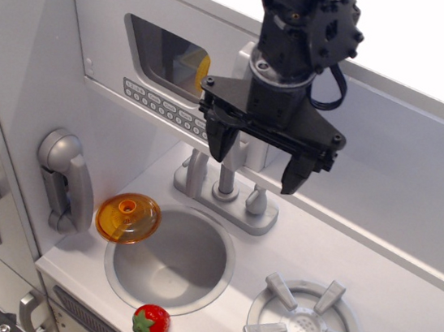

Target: Open microwave

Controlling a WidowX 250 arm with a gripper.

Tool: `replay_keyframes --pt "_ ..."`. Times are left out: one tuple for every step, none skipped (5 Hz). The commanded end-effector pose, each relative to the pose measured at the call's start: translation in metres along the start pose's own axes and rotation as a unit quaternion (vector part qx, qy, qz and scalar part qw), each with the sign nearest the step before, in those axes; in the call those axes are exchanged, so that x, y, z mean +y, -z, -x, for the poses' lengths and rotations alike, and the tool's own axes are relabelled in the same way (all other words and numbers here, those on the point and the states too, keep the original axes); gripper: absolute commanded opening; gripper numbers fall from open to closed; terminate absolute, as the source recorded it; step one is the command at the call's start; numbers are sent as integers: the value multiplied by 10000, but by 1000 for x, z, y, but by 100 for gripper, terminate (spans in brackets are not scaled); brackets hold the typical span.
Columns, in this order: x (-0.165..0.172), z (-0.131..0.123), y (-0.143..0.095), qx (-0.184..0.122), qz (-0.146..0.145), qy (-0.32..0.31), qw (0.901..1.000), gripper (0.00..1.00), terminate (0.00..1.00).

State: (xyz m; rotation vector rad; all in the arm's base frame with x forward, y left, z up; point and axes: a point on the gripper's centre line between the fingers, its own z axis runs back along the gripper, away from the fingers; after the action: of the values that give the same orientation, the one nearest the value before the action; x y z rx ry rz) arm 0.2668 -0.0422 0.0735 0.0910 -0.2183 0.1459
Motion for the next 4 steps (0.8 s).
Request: replay_keyframes --pt "17 -13 -17 -669 -79 -30 9977 100 0" --pt "21 -21 -21 -904 -23 -100 9958 100 0" --pt "27 -32 -23 -1060 -4 -346 9938 100 0" --pt "29 -39 -23 -1089 -15 -399 9932 100 0"
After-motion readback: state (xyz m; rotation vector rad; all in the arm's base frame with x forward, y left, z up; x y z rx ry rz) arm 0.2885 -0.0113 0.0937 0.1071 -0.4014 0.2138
